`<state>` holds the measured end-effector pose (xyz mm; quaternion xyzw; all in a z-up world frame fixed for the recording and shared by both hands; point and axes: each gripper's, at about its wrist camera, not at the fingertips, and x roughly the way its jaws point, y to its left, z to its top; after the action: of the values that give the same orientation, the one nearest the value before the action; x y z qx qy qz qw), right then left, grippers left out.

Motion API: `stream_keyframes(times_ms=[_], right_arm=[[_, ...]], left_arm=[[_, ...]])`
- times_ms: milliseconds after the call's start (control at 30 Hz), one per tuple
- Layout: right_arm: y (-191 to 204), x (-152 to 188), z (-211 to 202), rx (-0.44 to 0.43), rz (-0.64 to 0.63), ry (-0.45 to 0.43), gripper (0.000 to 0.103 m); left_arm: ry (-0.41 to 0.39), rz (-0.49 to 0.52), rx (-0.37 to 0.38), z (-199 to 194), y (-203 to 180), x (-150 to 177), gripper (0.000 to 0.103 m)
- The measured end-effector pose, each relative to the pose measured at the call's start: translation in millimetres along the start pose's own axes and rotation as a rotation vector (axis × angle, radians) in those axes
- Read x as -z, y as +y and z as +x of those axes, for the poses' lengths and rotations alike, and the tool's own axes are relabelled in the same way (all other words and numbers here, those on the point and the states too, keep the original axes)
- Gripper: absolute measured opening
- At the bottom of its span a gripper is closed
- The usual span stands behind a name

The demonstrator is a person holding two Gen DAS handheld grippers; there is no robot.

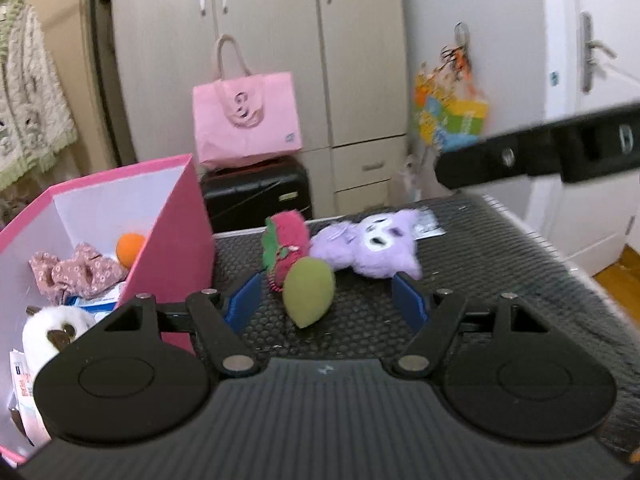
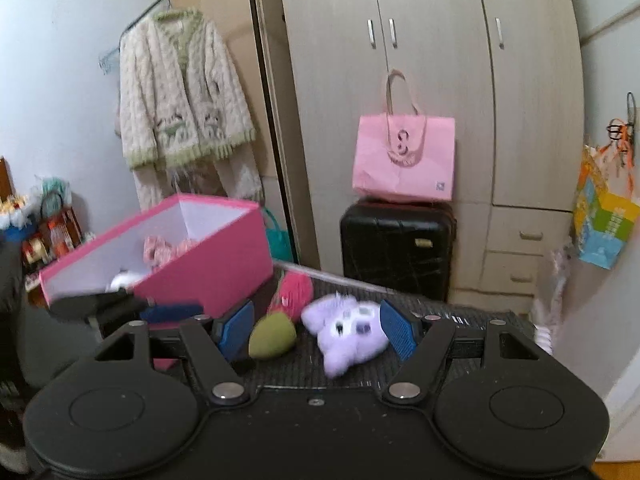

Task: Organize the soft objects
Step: 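Reach the left gripper to the green sponge while the right gripper approaches the pink strawberry plush, then close the left gripper on the green sponge while the right gripper closes on the strawberry plush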

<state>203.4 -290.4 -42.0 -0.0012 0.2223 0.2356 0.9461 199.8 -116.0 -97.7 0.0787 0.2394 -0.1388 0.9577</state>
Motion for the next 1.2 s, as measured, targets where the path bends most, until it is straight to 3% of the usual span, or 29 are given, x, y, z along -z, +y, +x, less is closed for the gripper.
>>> stream_keyframes(times_ms=[200,267,400,600,667,800,900,967,1033,1067,1200], right_arm=[[3.3,-12.1,49.7,-0.043,-0.059,0.097,0.075],[1.3,-16.4,66.5,-0.087,-0.05,0.155,0.075],[-2.3,-25.3,98.5,-0.161,-0.027,0.258,0.075],[-6.0,-28.9,135.5,-0.207,0.004,0.319,0.075],[-8.2,-27.9,146.5,-0.217,0.019,0.335,0.075],[-16.1,-29.2,166.5,-0.248,0.079,0.358,0.075],[-16.7,-28.1,178.3,-0.246,0.088,0.367,0.073],[-16.1,-26.5,184.9,-0.231,0.083,0.367,0.067],[-14.7,-23.0,188.9,-0.212,0.066,0.37,0.053],[-14.2,-21.5,189.0,-0.216,0.06,0.368,0.041],[-16.5,-21.4,178.0,-0.25,0.089,0.329,0.035]], left_arm=[[0.045,-0.026,-0.021,26.9,-2.4,2.8,0.071],[0.059,-0.041,-0.025,38.1,-3.0,3.6,0.063],[0.1,-0.092,-0.047,53.7,2.5,4.3,0.06],[0.108,-0.083,-0.079,66.5,1.2,4.1,0.06],[0.109,-0.101,-0.057,70.5,3.1,5.0,0.061],[0.134,-0.156,-0.082,80.1,6.1,8.9,0.059],[0.112,-0.171,-0.087,79.3,6.5,8.8,0.044],[0.103,-0.192,-0.062,79.1,9.4,9.4,0.04],[0.1,-0.212,-0.057,78.8,12.0,10.5,0.038],[0.097,-0.217,-0.056,78.1,12.9,10.8,0.038],[0.088,-0.214,-0.044,74.5,13.8,11.6,0.036]])
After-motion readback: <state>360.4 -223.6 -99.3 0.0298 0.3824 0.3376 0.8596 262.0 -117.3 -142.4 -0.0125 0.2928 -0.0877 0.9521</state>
